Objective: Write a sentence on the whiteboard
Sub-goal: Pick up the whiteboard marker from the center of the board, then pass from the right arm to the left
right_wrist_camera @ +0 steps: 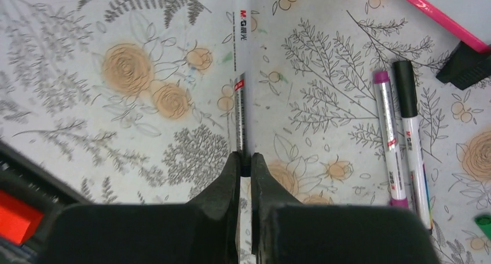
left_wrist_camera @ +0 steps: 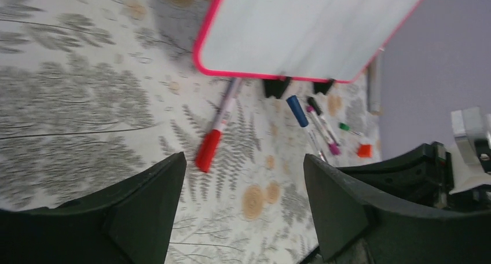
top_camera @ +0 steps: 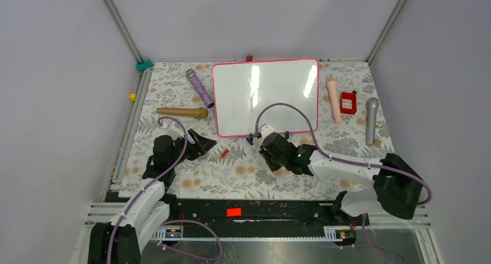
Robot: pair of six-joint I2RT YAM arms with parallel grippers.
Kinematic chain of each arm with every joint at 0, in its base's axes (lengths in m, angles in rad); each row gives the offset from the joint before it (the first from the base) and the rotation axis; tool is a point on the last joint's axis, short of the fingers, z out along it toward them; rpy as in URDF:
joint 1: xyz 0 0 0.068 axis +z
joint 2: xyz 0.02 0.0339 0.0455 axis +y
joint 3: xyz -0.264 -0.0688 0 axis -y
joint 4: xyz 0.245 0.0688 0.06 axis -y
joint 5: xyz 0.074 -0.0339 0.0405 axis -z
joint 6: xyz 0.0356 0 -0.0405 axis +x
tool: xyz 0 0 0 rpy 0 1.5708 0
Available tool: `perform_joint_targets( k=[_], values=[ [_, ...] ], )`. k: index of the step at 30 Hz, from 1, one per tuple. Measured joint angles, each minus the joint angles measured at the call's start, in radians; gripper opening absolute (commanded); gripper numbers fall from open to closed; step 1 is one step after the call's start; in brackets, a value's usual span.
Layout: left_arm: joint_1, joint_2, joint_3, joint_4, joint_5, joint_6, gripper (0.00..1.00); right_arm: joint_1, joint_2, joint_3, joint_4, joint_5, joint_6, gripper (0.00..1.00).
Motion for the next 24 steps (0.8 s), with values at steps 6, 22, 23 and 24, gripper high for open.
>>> perform_joint_targets(
  k=[6,22,23,24],
  values=[
    [-0.210,0.050,0.000,0.140,0.023,-0.195,0.73,0.000,-0.151,-0.018,-0.060,-0.105,0.002,0.00],
    [-0.383,0.229,0.054,0.277,-0.024,-0.369,0.57,0.000,-0.195,0.017,-0.135,-0.268,-0.031,0.00],
    [-0.386,0.241,0.060,0.283,-0.024,-0.371,0.54,0.000,-0.202,0.017,-0.136,-0.276,-0.034,0.00],
    [-0.389,0.255,0.065,0.292,-0.024,-0.374,0.53,0.000,-0.208,0.017,-0.137,-0.282,-0.037,0.00]
  ],
)
